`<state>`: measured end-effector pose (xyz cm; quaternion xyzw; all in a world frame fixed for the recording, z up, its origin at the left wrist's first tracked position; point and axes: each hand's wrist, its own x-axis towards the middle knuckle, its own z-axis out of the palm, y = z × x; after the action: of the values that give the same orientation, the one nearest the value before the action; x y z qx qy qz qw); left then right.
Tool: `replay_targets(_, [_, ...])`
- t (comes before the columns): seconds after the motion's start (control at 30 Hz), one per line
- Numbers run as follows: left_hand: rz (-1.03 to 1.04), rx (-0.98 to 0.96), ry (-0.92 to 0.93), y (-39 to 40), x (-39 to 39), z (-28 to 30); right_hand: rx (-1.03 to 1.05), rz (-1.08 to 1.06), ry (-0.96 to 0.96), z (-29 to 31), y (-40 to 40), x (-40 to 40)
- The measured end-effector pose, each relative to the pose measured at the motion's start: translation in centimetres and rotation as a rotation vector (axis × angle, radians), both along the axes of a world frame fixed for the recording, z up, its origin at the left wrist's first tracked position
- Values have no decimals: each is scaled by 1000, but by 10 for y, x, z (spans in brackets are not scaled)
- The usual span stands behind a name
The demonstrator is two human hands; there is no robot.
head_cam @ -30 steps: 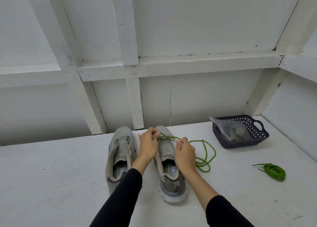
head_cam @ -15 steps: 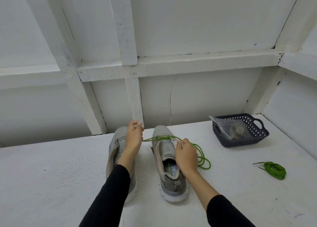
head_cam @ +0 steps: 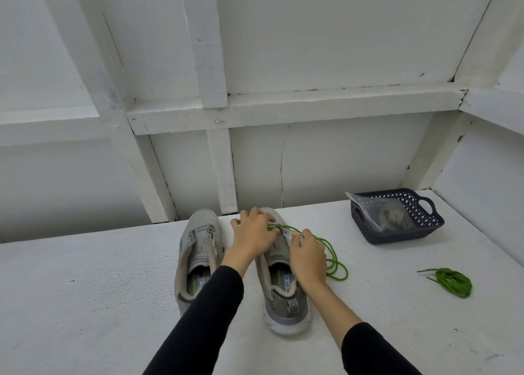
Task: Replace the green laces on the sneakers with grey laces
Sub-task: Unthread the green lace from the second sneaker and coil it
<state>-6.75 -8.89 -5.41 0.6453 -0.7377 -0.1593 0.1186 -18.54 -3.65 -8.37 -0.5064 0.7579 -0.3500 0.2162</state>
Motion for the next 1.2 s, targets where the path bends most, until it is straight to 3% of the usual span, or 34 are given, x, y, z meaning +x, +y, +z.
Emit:
replay_targets(0.33, [47, -3, 62, -4, 0, -15, -13, 64, -160, -1, 2, -3])
replay_targets(0.53, [132, 29, 261, -5, 4, -21, -60, 70, -152, 0, 16, -5])
replay_targets(0.73, [243, 39, 626, -8, 4, -25, -39, 22, -129, 4, 24, -4])
replay_targets(0.9, [365, 39, 1318, -5, 7, -12, -68, -3, -185, 2, 25, -3])
replay_targets(1.0, [472, -70, 1602, -3, 16, 3, -65, -18, -201, 2, 26, -4])
replay_targets(1.1, [569, -194, 1712, -6, 36, 19, -69, -24, -208, 1, 26, -3])
replay_targets(1.2, [563, -210, 1542, -8, 53, 33, -64, -32, -214, -1, 25, -2])
